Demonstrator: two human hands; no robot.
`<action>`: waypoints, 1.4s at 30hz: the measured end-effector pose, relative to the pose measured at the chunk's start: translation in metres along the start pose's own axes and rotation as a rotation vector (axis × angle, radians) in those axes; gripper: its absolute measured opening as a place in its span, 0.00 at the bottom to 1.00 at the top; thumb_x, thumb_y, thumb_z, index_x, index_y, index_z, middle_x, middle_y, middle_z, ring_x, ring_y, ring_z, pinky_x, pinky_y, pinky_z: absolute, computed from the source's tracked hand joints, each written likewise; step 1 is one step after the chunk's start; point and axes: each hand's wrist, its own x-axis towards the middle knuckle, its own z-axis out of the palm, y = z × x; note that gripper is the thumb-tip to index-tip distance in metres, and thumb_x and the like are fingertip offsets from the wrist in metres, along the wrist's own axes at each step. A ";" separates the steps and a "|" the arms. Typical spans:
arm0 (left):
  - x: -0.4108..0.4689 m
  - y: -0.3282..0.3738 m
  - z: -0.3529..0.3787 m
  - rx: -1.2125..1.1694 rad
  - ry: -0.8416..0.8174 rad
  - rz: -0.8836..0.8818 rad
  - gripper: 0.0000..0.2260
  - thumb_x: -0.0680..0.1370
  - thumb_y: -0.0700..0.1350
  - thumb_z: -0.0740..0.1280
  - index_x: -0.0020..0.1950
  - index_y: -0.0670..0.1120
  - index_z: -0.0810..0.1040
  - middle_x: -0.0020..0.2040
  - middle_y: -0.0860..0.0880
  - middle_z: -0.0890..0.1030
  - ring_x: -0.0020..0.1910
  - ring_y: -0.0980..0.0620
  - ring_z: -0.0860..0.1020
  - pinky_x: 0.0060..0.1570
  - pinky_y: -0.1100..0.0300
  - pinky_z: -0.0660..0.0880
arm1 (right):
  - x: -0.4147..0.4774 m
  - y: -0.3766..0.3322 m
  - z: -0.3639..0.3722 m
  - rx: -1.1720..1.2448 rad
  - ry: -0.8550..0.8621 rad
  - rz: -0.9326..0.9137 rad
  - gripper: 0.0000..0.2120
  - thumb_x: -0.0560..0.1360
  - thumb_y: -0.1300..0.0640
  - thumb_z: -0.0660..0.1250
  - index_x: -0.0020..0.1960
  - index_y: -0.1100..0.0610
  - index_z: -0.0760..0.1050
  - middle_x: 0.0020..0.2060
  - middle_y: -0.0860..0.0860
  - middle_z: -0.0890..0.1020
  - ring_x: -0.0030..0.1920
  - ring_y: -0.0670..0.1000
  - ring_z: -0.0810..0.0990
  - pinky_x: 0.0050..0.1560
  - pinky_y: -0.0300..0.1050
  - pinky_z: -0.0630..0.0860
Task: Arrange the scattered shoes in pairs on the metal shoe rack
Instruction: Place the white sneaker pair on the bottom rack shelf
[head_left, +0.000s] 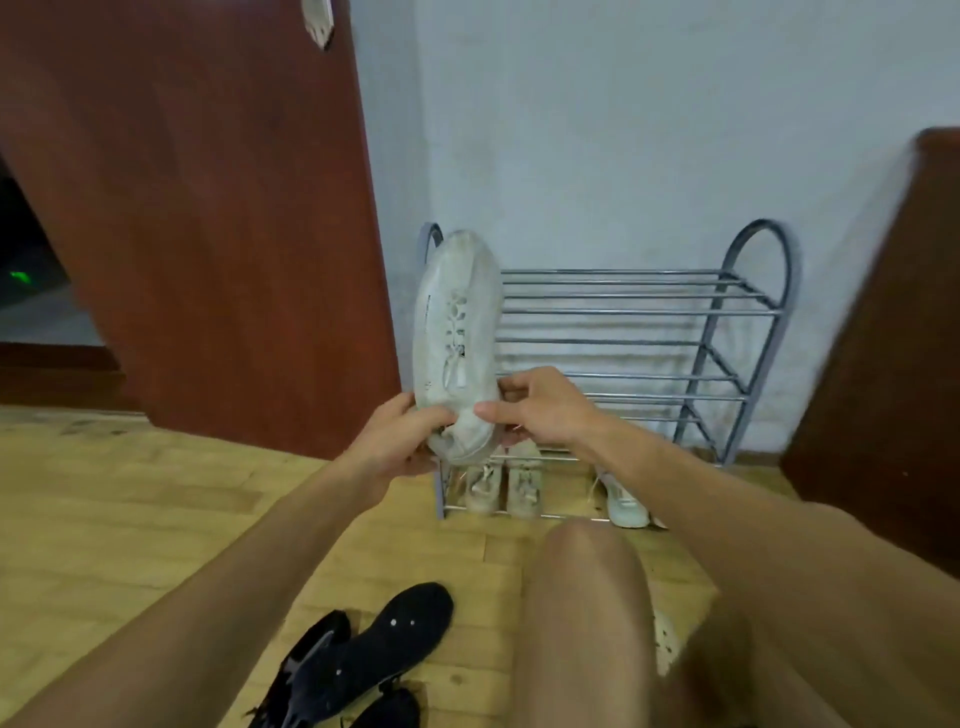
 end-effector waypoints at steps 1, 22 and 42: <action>-0.001 0.013 0.009 0.019 -0.006 0.031 0.13 0.73 0.42 0.71 0.57 0.47 0.78 0.51 0.48 0.83 0.48 0.50 0.82 0.49 0.51 0.80 | -0.006 -0.004 -0.014 0.006 0.005 -0.016 0.17 0.73 0.61 0.73 0.60 0.65 0.78 0.52 0.60 0.84 0.49 0.58 0.85 0.50 0.51 0.83; -0.010 0.001 0.325 0.172 -0.417 -0.053 0.22 0.67 0.32 0.76 0.59 0.41 0.77 0.50 0.44 0.84 0.43 0.48 0.82 0.36 0.58 0.79 | -0.160 0.203 -0.273 0.049 0.444 0.416 0.15 0.78 0.54 0.66 0.61 0.61 0.77 0.52 0.55 0.82 0.44 0.50 0.82 0.46 0.44 0.82; -0.028 -0.208 0.373 0.547 -0.570 -0.518 0.17 0.73 0.37 0.73 0.61 0.39 0.76 0.54 0.39 0.82 0.45 0.43 0.81 0.34 0.55 0.77 | -0.267 0.396 -0.207 0.065 0.480 0.871 0.14 0.78 0.56 0.65 0.61 0.60 0.78 0.51 0.55 0.80 0.47 0.52 0.79 0.48 0.46 0.78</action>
